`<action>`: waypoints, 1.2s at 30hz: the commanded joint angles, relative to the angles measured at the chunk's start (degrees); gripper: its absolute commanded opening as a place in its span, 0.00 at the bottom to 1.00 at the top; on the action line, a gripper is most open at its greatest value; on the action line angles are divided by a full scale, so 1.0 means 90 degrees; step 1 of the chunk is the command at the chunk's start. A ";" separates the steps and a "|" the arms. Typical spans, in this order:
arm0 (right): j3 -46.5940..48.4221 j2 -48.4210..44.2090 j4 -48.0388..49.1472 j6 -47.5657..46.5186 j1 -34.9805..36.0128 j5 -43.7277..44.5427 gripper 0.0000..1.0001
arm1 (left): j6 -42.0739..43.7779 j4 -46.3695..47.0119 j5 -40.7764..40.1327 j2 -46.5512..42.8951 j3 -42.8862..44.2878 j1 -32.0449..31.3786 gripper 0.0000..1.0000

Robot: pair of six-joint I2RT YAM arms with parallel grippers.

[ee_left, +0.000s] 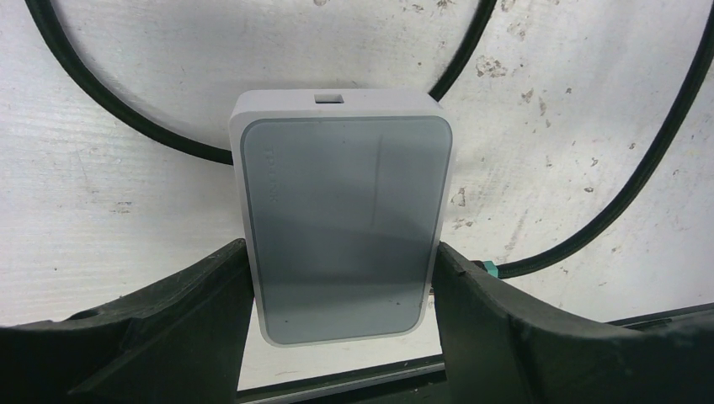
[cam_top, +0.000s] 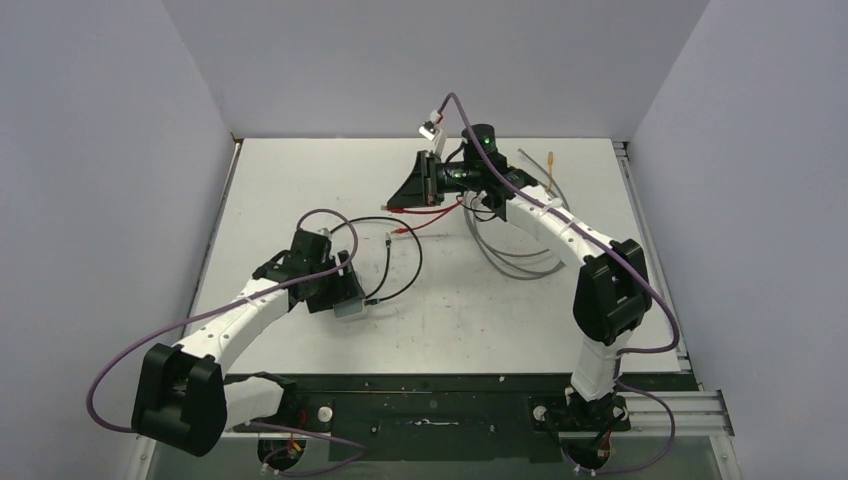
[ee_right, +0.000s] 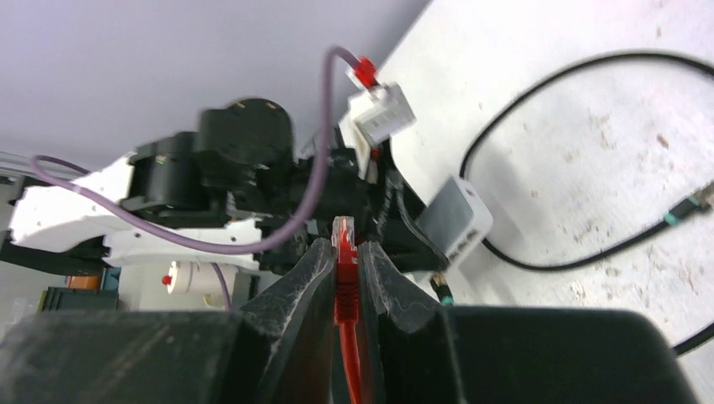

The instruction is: Pull the plug from the switch port

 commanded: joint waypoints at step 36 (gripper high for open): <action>0.2210 -0.0636 -0.2082 -0.2681 -0.1311 0.2209 0.05 | 0.0149 0.0381 0.0289 -0.0857 -0.0336 0.0027 0.00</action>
